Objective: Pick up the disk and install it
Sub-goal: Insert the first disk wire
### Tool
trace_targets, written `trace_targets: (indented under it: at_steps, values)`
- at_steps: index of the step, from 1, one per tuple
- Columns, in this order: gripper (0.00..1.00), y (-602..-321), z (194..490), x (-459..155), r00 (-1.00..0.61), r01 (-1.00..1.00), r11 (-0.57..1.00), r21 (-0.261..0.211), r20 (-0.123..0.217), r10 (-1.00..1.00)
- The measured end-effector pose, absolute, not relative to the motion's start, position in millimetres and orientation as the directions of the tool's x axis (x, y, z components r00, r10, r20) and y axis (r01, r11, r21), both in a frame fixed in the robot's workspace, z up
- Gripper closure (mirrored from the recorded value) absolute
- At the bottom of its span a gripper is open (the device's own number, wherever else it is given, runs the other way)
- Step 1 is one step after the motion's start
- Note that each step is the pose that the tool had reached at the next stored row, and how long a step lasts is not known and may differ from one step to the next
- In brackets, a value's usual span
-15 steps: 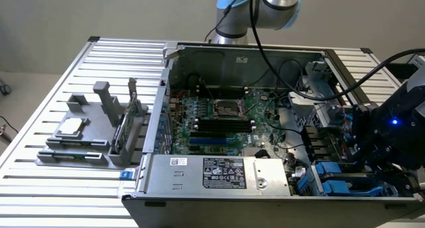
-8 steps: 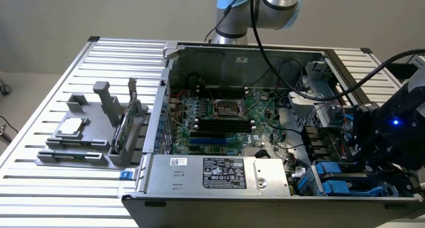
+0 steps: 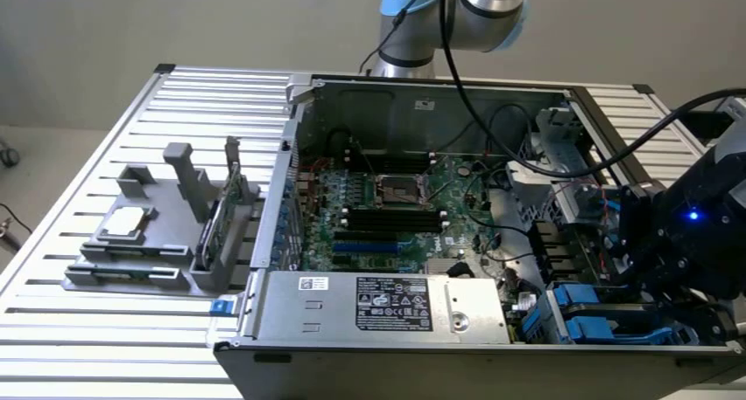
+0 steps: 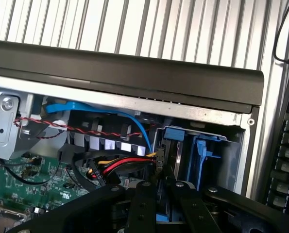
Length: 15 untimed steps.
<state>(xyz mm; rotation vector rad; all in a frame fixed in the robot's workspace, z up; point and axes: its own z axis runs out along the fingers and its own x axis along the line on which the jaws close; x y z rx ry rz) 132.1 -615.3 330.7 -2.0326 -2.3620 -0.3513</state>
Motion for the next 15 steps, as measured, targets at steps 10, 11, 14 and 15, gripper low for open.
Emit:
trace_targets:
  at_steps: [10,11,14,15]
  values:
    - [0.83,-615.4,329.4,132.0,-0.146,0.979,0.122,0.165,0.145,0.979]
    - [0.83,-615.3,329.4,132.0,-0.145,0.979,0.121,0.165,0.145,0.979]
    - [0.83,-615.3,329.4,132.0,-0.143,0.979,0.119,0.165,0.145,0.979]
    - [0.83,-615.3,329.4,132.0,-0.143,0.979,0.118,0.166,0.145,0.979]
